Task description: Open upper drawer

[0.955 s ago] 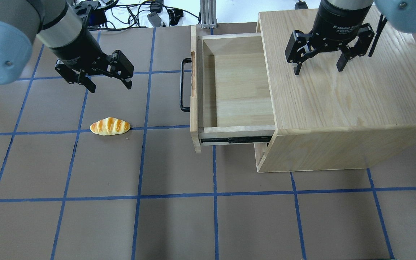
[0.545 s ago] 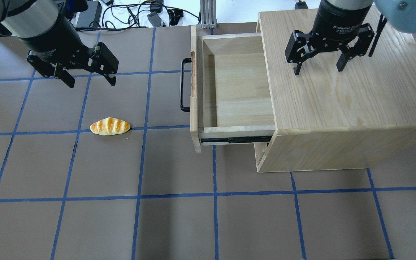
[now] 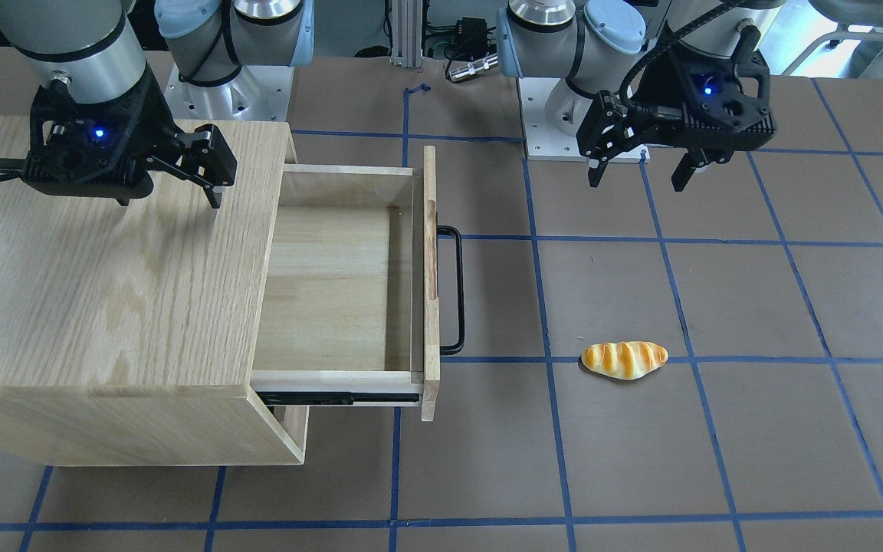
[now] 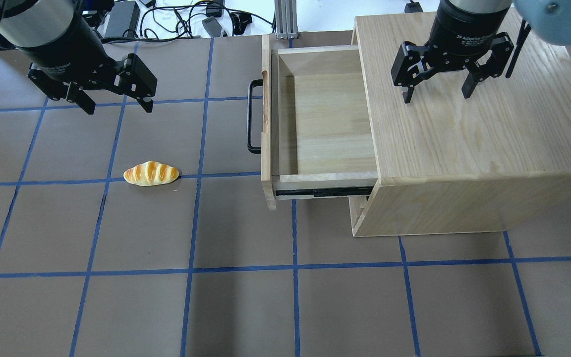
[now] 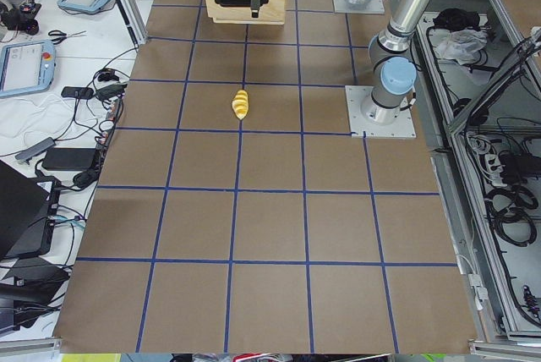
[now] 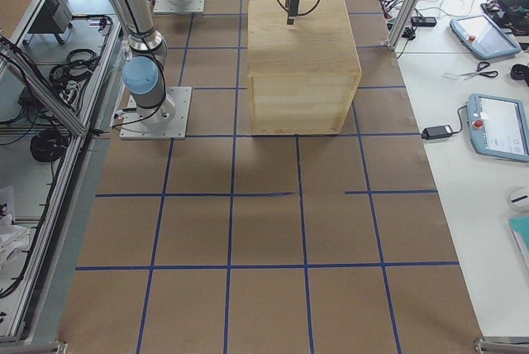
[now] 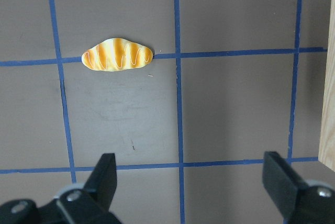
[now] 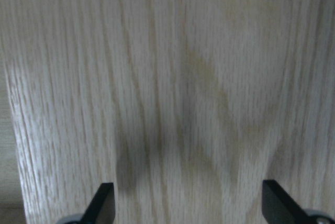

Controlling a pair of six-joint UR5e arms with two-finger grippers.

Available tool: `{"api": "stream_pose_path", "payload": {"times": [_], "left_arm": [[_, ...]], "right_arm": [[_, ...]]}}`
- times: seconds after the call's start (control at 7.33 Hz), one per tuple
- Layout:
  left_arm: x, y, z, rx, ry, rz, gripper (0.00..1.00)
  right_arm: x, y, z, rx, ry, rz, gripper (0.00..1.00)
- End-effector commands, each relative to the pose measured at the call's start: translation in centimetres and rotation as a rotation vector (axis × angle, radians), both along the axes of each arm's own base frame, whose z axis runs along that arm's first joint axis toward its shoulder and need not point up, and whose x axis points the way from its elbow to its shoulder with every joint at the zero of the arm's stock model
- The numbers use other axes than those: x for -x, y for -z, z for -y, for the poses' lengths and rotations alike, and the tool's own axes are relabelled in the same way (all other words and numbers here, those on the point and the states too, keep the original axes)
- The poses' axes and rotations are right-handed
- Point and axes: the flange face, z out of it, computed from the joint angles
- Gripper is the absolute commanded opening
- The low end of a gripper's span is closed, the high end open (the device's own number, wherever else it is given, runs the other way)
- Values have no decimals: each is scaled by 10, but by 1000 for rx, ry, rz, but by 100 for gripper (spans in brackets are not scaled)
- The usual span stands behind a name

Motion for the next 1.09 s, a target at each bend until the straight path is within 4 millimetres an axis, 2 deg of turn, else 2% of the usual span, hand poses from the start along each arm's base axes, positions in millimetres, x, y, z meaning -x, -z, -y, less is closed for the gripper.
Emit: {"api": "stream_pose_path", "payload": {"times": [0.0, 0.95], "left_arm": [[-1, -3, 1, 16, -1, 8, 100], [-3, -6, -2, 24, -3, 20, 100]], "right_arm": [[1, 0, 0, 0, 2, 0, 100], [0, 0, 0, 0, 0, 0, 100]]}}
